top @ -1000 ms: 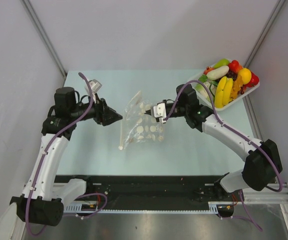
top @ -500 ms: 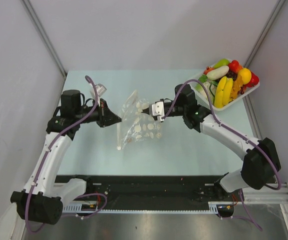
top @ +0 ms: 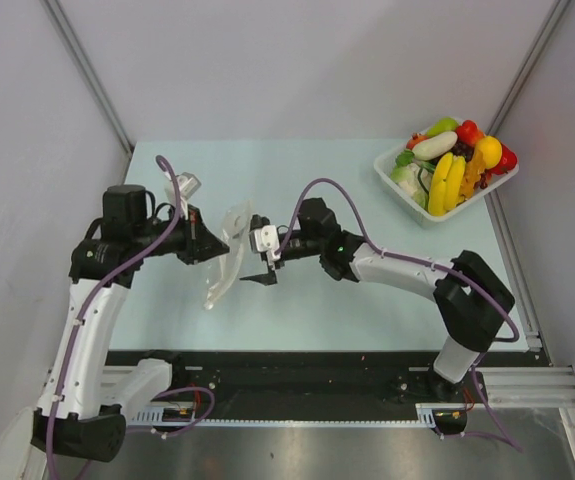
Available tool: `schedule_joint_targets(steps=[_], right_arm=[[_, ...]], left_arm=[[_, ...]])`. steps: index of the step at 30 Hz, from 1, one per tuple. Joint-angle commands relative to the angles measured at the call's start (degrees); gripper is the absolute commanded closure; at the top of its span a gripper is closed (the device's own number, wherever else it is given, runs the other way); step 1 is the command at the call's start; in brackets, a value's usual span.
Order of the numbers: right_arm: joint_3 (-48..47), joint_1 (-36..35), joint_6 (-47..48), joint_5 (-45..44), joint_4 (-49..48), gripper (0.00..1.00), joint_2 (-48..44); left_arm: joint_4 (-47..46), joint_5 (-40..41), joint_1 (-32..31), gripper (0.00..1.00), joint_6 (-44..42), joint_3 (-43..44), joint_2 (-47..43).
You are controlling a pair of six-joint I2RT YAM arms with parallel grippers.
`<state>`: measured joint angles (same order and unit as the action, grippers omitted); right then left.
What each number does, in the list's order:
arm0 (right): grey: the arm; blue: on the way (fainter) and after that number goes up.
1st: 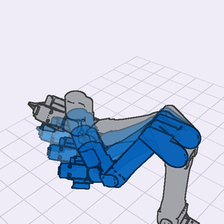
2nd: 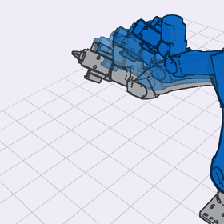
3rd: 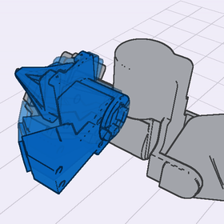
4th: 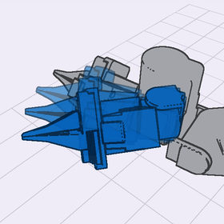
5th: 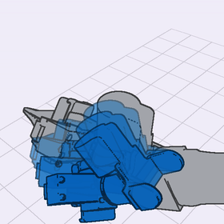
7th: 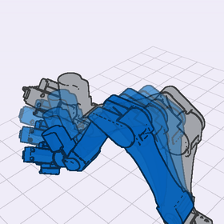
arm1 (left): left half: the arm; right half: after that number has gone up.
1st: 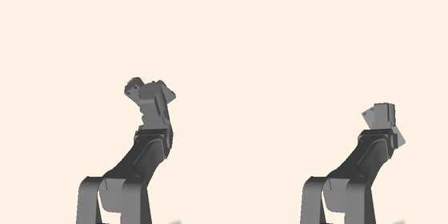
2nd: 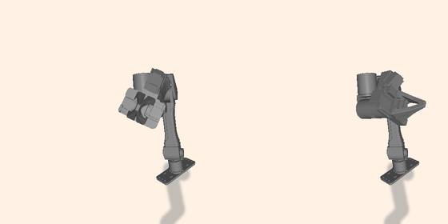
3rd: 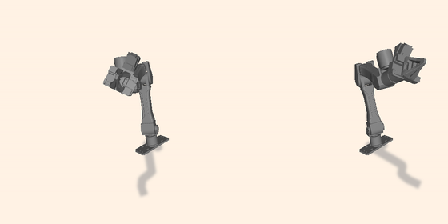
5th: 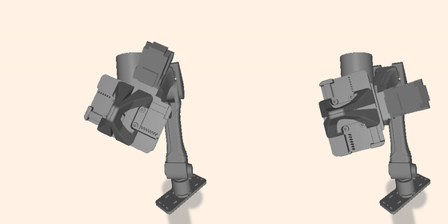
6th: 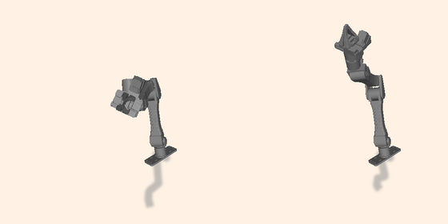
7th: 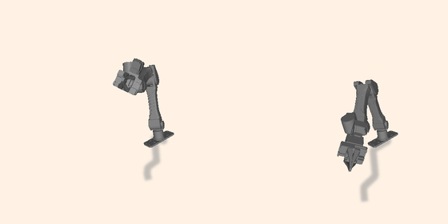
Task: Place the food in the zip-top bag and seal the zipper
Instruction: Open the zipper of the food storage bag.
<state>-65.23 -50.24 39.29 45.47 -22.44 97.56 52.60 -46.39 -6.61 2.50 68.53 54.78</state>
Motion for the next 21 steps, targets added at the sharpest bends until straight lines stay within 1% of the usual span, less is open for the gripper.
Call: schedule_joint_targets(steps=[1, 2, 3, 5, 6, 7, 8, 9, 10, 12, 13, 15, 17, 20, 21], right_arm=[[-0.6, 4.08, -9.38, -0.3, 8.08, 0.02, -6.32], [-0.6, 5.05, -10.36, 0.14, 11.07, 0.0, -8.59], [-0.6, 6.89, -11.33, 0.84, 17.54, 0.0, -9.57], [-0.6, 8.74, -13.88, 1.72, 24.16, 0.02, -11.42], [-0.6, 10.41, -15.28, 1.72, 29.15, 0.02, -12.99], [-0.6, 11.47, -16.95, 1.64, 31.12, 0.03, -13.7], [-0.69, 12.52, -20.79, 1.72, 33.05, 0.04, -14.41], [-0.6, 13.66, -22.57, 1.9, 36.38, 0.04, -15.2], [-0.6, 16.02, -24.42, 1.9, 38.06, 0.04, -16.51], [-0.6, 18.58, -30.04, 1.64, 42.01, 0.05, -17.66], [-0.25, 21.12, -32.15, 1.72, 42.91, 0.05, -18.36], [0.71, 23.68, -36.89, 2.25, 44.31, 0.05, -19.16], [2.47, 26.14, -37.88, 1.9, 44.06, 0.05, -20.21], [2.92, 28.17, -40.16, 1.11, 41.0, 0.05, -20.39], [2.92, 28.61, -42.52, 1.37, 39.76, 0.06, -20.3]], left_arm=[[-2.81, 9.28, -3.92, 1.0, 1.97, 1.62, 0.32], [-4.77, 11.39, -5.76, 1.0, 2.76, 0.3, 0.76], [-6.7, 15.33, -9.17, 1.0, 3.64, -1.11, 2.33], [-11.89, 17.29, -11.57, 1.0, 5.66, -4.54, 5.23], [-13.47, 17.73, -13.41, 1.0, 8.63, -5.42, 6.72], [-16.71, 18.35, -14.47, 1.0, 10.05, -6.65, 9.87], [-18.22, 18.96, -15.87, 1.0, 11.28, -6.92, 11.21], [-19.63, 19.75, -18.93, 1.0, 13.12, -6.83, 12.87], [-22.86, 20.63, -20.36, 1.0, 14.01, -6.83, 15.07], [-26.48, 21.87, -23.86, 1.0, 17.51, -6.66, 17.01], [-30.06, 22.13, -24.67, 1.0, 18.84, -6.66, 17.81], [-32.37, 22.66, -26.08, 1.0, 21.82, -5.96, 20.27], [-32.48, 23.71, -25.91, 1.0, 23.16, -4.11, 21.32], [-28.79, 23.19, -22.41, 1.0, 23.42, -2.97, 20.19], [-25.91, 22.93, -18.3, 1.0, 23.6, -2.88, 18.01]])
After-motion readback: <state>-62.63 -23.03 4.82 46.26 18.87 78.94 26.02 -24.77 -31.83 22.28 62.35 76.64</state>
